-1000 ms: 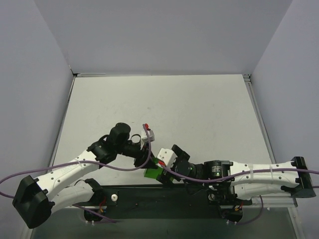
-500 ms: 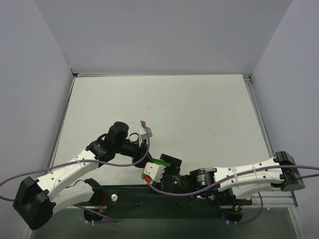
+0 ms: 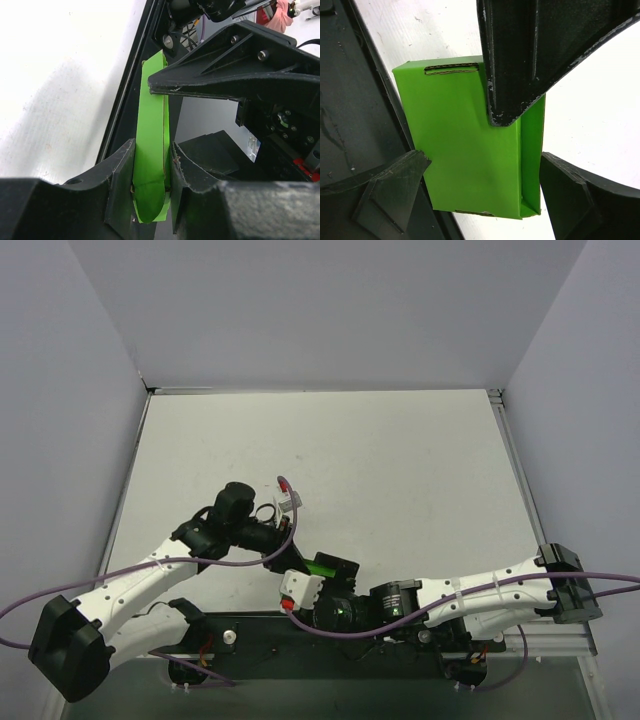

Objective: Fold the paper box

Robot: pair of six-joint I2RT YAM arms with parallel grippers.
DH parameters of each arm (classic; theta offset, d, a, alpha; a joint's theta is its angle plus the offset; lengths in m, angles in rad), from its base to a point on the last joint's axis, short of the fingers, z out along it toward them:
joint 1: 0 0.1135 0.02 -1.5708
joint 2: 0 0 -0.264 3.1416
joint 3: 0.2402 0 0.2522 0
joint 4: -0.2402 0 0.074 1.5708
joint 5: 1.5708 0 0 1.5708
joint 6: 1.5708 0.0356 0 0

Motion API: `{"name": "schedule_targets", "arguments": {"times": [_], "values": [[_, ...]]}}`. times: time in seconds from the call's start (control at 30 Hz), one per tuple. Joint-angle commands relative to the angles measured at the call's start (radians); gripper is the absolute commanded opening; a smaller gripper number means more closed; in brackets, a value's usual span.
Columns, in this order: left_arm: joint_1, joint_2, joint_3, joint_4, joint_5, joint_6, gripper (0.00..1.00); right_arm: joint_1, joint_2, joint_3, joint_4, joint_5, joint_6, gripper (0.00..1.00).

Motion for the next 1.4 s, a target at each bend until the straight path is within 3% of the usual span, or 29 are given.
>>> {"name": "schedule_targets", "arguments": {"times": [0.0, 0.8, 0.9, 1.0, 1.03, 1.1, 1.13, 1.3, 1.37], "values": [[0.021, -0.001, 0.054, 0.12, 0.03, -0.045, 0.0, 0.024, 0.0, 0.031, 0.066, -0.192, 0.042, 1.0], [0.032, -0.016, 0.013, 0.287, 0.045, -0.297, 0.0, 0.022, 0.108, 0.014, 0.136, -0.084, 0.145, 0.99], [0.032, -0.021, 0.011, 0.281, 0.048, -0.287, 0.0, 0.01, 0.103, 0.001, 0.144, -0.096, 0.151, 0.94], [0.032, -0.024, 0.013, 0.255, 0.036, -0.269, 0.0, -0.007, 0.099, -0.009, 0.142, -0.105, 0.165, 0.81], [0.032, -0.025, 0.013, 0.246, 0.033, -0.261, 0.0, -0.012, 0.094, -0.012, 0.139, -0.107, 0.176, 0.72], [0.032, -0.027, 0.011, 0.239, 0.028, -0.254, 0.01, -0.03, 0.091, -0.019, 0.138, -0.122, 0.187, 0.64], [0.032, -0.029, 0.011, 0.239, 0.026, -0.251, 0.02, -0.036, 0.091, -0.021, 0.135, -0.125, 0.202, 0.54], [0.033, -0.038, 0.019, 0.239, 0.022, -0.24, 0.21, -0.081, 0.1, -0.029, 0.112, -0.159, 0.233, 0.37], [0.035, -0.042, 0.023, 0.239, 0.022, -0.237, 0.37, -0.093, 0.103, -0.035, 0.105, -0.171, 0.249, 0.33]]}}
